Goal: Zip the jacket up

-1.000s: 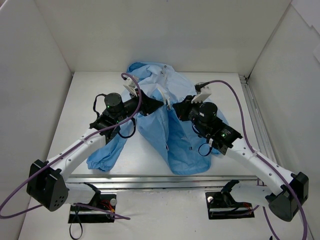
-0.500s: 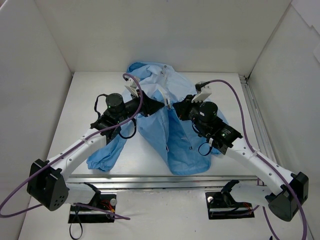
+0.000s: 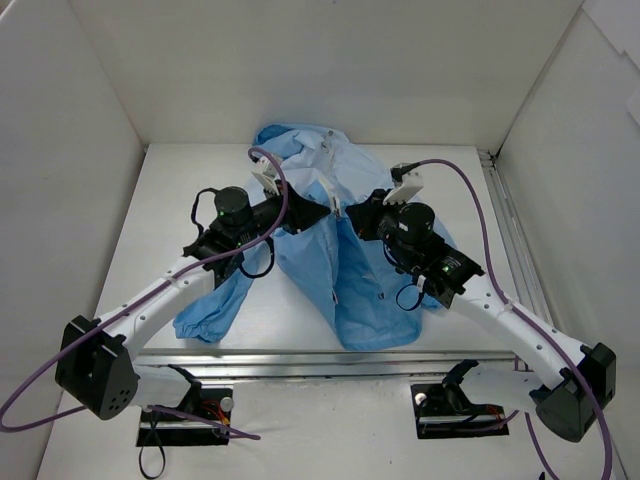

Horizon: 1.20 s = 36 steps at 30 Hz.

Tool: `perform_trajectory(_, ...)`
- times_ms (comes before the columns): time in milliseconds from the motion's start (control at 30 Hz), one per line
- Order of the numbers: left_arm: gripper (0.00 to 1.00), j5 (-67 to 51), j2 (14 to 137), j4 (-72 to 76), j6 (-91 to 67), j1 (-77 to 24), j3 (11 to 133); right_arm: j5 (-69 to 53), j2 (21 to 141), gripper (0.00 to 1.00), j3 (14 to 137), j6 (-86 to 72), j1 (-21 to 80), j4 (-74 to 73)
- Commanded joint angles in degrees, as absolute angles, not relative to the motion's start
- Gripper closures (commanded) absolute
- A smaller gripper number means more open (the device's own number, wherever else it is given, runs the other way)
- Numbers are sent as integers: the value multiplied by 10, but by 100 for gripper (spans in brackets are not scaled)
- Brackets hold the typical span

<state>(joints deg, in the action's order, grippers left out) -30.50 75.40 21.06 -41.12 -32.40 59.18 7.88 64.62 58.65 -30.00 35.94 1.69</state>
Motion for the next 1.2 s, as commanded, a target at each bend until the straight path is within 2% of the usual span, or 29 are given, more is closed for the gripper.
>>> perform_trajectory(0, 100, -307, 750, 252, -410, -332, 631, 89, 645, 100, 623, -312, 357, 76)
perform_trajectory(733, 100, -330, 764, 228, -403, -343, 638, 85, 639, 100, 640, -321, 357, 65)
perform_trajectory(1167, 100, -348, 762, 149, -359, -343, 657, 82, 646, 100, 652, -314, 357, 34)
